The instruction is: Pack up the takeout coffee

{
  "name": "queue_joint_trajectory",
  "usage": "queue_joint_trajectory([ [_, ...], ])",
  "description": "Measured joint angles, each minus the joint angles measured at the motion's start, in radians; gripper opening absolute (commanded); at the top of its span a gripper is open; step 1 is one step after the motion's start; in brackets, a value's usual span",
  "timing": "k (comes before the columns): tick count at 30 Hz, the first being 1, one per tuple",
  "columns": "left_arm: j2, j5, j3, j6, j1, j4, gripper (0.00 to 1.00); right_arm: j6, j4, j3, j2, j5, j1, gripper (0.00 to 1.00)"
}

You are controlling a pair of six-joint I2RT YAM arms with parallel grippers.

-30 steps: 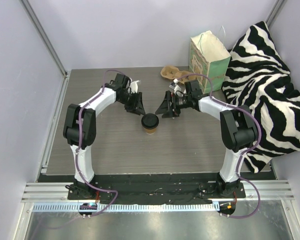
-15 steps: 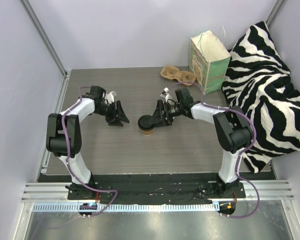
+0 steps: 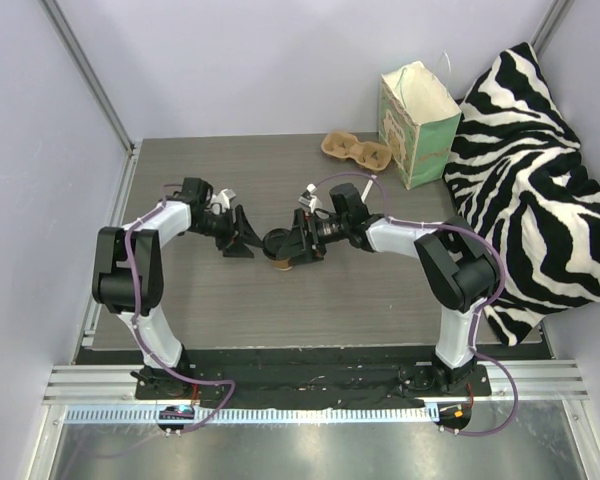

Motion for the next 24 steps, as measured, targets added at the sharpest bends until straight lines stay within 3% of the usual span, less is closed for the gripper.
queue_joint_trajectory([
  [10,0.093,0.034,0.036,-0.077,-0.052,0.090,0.46,-0.038,-0.075,-0.018,-0.096,-0.035,-0.076,0.89],
  [18,0.079,0.034,0.039,-0.103,-0.067,0.135,0.45,-0.159,-0.259,-0.026,-0.118,-0.031,-0.208,0.88],
  [24,0.042,0.036,0.055,-0.106,-0.076,0.147,0.45,-0.233,-0.357,-0.031,-0.118,-0.022,-0.217,0.87],
])
